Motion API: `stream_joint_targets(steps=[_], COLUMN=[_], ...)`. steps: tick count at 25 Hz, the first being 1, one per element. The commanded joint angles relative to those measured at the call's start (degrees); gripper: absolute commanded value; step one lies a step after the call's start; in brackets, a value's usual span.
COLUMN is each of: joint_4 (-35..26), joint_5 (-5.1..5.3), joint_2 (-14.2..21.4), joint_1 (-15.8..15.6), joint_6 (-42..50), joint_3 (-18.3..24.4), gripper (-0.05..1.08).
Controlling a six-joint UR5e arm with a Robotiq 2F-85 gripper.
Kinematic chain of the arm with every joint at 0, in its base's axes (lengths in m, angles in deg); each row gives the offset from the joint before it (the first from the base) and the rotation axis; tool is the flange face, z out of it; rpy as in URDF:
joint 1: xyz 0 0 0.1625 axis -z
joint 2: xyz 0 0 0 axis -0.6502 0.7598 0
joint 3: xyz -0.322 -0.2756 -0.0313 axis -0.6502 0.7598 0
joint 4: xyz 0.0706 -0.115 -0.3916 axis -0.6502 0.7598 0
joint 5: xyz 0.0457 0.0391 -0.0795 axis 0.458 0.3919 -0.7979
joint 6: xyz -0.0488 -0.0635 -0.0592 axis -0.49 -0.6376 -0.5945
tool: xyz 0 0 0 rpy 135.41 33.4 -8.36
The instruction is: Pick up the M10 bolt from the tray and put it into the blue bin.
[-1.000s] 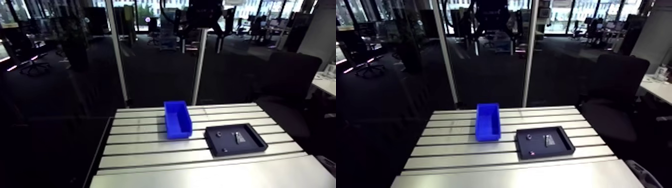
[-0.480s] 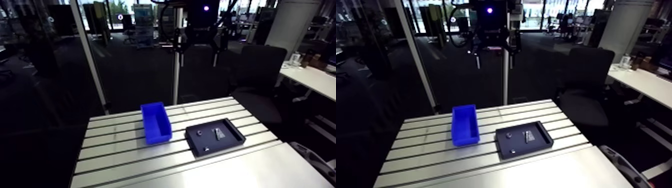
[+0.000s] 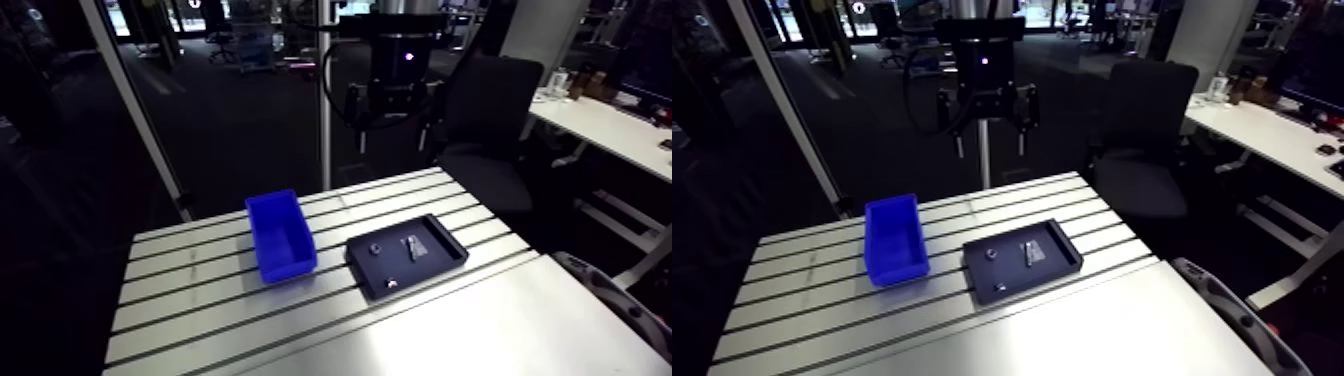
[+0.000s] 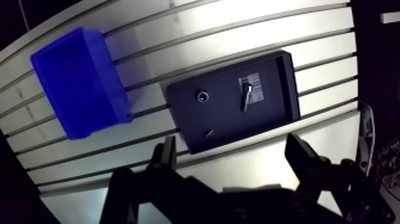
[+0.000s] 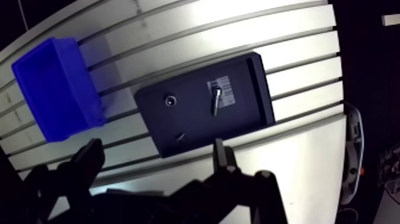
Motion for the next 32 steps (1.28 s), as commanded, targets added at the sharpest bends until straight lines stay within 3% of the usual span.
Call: stream_joint_targets(steps=[1,17,26,29,32], joint_4=[5.40,11.20,14.37,15.60,16.56], joint_5=[0.23,0.41,0.32,0.32,0.41], joint_2=[-2.88,-3.50,-3.67,-4.38,-5.17], joint_1=[3.69,4.30,6.67,6.85,6.76], joint_6=[-3.87,-7.12,-7.21,-7.21,-6.85], joint_3=[-3.26,-10.21,-13.99,-14.34,-14.52], gripper=[0.02,0.02,0.02,0.10,0.25])
